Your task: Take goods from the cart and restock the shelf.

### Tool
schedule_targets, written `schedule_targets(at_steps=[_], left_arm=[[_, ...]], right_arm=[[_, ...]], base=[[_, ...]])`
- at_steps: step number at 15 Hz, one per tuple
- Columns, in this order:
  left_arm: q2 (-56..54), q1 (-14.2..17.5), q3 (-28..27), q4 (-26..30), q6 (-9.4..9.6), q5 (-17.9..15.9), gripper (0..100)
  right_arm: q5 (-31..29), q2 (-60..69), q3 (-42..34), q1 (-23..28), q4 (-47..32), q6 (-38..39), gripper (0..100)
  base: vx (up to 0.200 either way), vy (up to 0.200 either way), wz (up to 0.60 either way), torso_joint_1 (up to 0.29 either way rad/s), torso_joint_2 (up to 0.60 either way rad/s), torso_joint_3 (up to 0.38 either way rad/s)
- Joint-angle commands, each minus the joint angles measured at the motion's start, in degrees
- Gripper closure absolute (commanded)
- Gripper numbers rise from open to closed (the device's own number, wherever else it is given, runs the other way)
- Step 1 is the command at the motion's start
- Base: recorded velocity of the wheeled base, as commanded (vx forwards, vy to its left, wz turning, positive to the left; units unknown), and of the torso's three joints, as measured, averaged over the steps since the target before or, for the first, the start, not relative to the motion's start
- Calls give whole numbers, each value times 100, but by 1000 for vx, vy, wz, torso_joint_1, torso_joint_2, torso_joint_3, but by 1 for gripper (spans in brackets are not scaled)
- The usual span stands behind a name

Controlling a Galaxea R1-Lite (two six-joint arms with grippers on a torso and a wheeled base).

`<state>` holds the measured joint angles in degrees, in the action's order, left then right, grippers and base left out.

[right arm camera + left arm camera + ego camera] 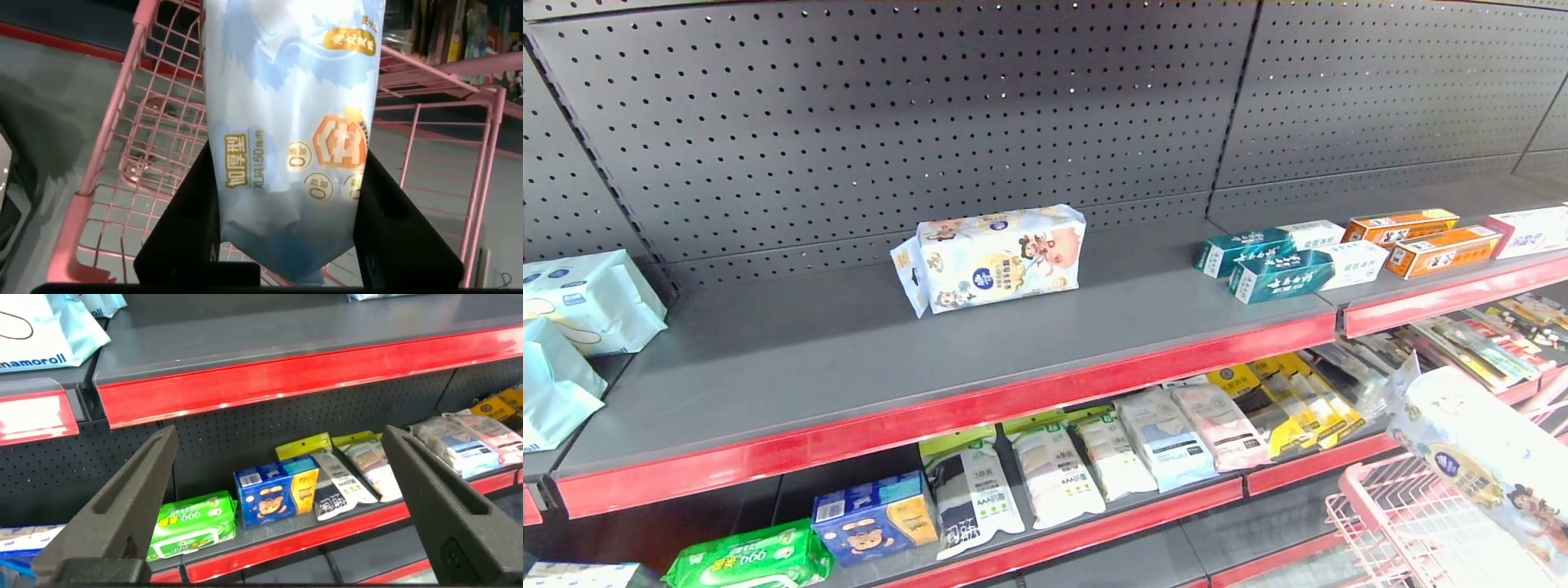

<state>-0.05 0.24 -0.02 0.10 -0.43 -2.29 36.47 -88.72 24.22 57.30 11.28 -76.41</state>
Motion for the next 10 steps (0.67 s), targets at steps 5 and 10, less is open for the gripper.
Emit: schedule_targets(at_steps=[5, 10], left_arm=[[5, 2, -6, -1, -1, 1, 0], [5, 2, 2, -1, -1, 1, 0]], right_arm=[[-9, 602, -5, 0, 129, 900, 100], [-9, 980, 4, 0, 129, 1181, 100]], base=[[0, 0, 0, 0, 0, 0], [0, 0, 0, 0, 0, 0]])
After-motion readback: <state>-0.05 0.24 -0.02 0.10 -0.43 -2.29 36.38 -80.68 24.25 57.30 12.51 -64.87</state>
